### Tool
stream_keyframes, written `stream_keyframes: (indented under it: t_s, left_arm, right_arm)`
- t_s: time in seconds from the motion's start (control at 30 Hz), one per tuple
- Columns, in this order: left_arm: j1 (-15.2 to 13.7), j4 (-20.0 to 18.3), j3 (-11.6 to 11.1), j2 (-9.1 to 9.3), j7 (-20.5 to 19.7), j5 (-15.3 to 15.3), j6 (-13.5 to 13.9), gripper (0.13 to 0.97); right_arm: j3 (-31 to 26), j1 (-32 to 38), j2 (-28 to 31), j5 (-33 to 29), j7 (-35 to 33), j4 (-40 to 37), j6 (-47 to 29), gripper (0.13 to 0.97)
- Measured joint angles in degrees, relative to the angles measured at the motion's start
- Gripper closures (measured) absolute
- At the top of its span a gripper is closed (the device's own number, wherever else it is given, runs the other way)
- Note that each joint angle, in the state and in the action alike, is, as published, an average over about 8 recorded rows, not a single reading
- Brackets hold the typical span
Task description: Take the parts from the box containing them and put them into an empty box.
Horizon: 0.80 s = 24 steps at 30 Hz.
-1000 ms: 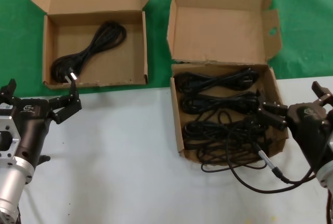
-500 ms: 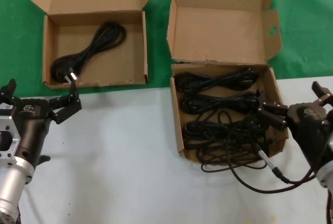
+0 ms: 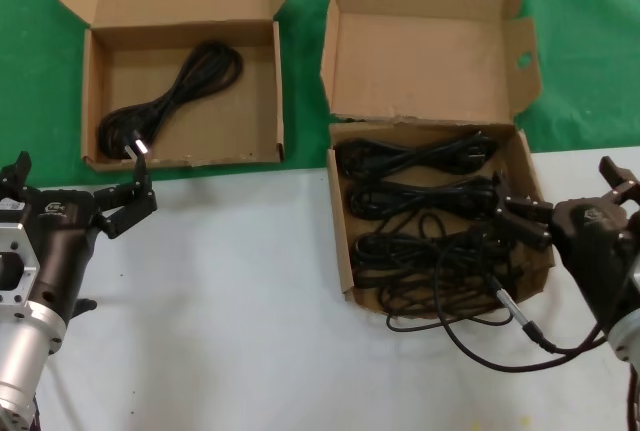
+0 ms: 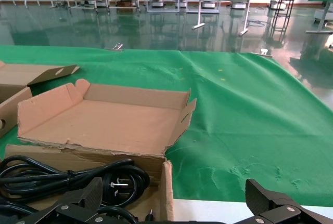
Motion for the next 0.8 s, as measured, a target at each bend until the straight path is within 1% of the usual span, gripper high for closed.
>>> stream_keyframes:
  t_s: [0.8]
  left_arm:
    - [0.0,0.0,0.0,0.0,0.0,0.0,0.0,0.132]
  right_arm:
    - [0.0,0.0,0.0,0.0,0.0,0.0,0.0,0.129]
